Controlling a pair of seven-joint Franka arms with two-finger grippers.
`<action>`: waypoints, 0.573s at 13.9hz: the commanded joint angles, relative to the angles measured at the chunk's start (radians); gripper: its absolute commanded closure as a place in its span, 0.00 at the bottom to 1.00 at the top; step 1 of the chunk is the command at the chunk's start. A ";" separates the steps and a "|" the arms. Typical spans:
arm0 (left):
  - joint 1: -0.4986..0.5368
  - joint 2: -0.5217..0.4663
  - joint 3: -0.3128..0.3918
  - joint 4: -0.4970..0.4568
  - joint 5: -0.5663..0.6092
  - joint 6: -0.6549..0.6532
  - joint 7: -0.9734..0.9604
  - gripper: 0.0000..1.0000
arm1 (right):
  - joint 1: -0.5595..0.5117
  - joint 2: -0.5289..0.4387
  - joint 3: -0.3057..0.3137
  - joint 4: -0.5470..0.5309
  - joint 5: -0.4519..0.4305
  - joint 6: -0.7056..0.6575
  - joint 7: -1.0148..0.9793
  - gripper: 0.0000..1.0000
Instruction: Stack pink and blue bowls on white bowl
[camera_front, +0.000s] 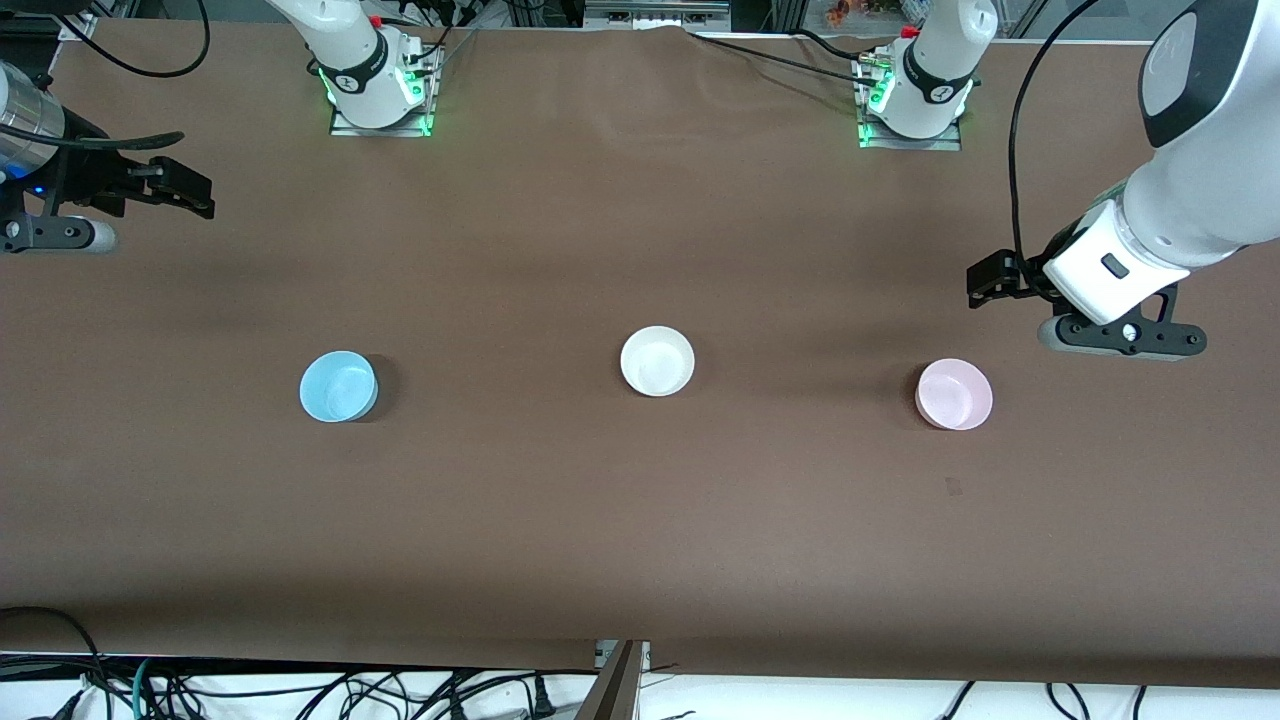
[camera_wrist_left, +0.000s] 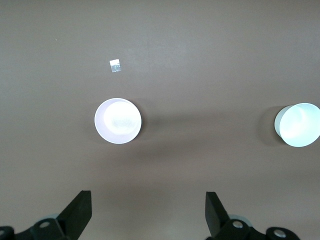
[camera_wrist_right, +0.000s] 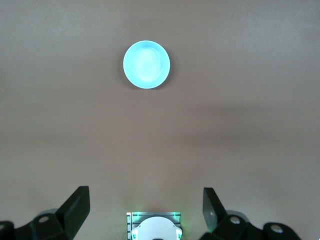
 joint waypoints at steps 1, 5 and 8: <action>-0.007 0.009 0.000 0.022 0.011 -0.017 0.014 0.00 | -0.010 0.009 0.010 0.025 0.000 -0.008 -0.017 0.00; -0.013 0.009 -0.004 0.023 0.017 -0.017 0.005 0.00 | -0.011 0.009 0.012 0.025 0.002 -0.008 -0.018 0.00; -0.012 0.017 -0.004 0.023 0.014 -0.017 0.002 0.00 | -0.011 0.009 0.010 0.025 0.002 -0.008 -0.018 0.00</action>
